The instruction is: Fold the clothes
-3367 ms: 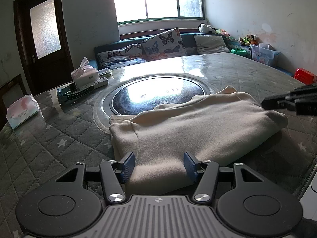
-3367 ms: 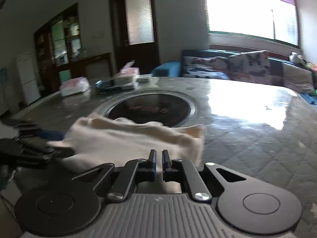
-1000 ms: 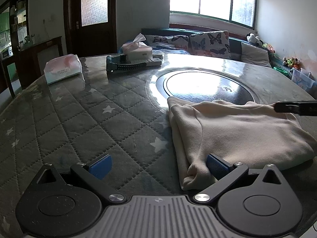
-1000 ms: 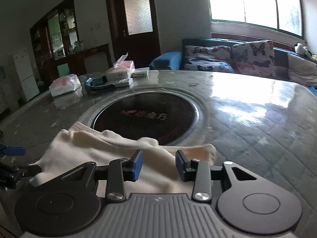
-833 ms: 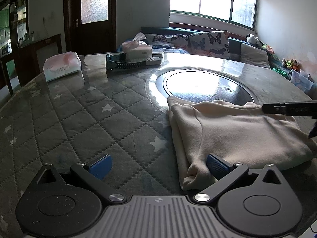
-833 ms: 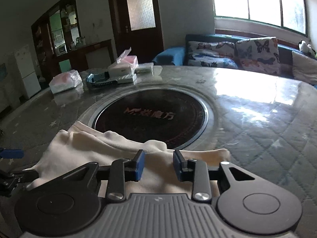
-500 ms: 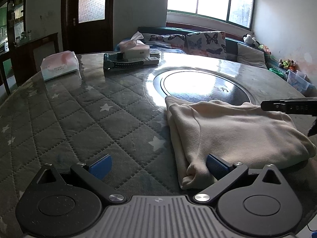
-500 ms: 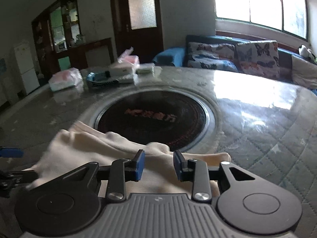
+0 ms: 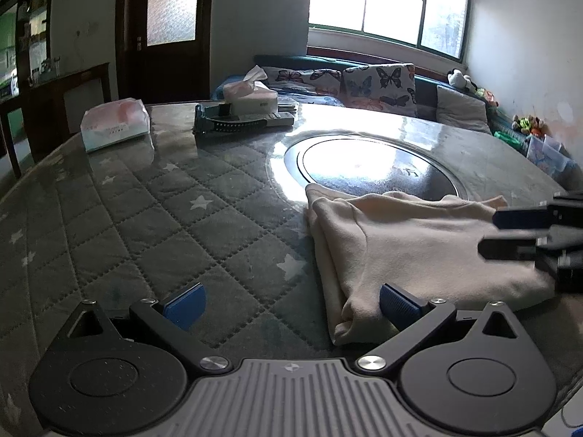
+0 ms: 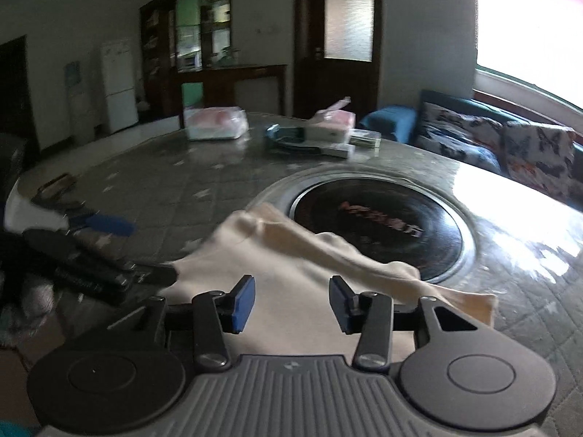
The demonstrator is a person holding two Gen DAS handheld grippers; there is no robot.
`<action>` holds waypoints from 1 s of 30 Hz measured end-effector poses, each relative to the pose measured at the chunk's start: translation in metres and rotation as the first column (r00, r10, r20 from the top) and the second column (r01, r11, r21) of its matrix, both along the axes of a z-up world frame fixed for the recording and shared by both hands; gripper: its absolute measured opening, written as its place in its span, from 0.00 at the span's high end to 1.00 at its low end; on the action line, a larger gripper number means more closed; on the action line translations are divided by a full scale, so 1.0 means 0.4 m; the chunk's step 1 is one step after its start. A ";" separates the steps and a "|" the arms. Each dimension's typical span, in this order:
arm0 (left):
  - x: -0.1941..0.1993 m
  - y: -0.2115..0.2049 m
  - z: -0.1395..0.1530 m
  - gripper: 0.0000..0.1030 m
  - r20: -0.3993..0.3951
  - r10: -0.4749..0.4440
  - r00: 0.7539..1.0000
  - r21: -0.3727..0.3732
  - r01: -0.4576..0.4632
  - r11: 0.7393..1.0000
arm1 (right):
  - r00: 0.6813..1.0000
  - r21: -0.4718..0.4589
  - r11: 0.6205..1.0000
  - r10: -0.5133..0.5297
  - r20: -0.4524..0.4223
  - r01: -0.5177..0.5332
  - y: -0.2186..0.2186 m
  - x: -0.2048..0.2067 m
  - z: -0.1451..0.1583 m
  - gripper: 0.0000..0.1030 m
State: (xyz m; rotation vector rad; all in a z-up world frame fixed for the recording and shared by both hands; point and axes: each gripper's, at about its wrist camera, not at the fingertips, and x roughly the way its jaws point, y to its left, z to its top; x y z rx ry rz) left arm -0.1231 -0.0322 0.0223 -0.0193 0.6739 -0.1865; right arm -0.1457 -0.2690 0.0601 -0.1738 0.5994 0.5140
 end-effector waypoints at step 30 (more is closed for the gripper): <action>-0.008 0.071 0.023 0.00 -0.017 0.046 0.999 -0.015 -0.047 0.999 | 0.946 -0.189 0.930 0.323 0.015 -0.315 0.229 -0.076 -0.078 0.56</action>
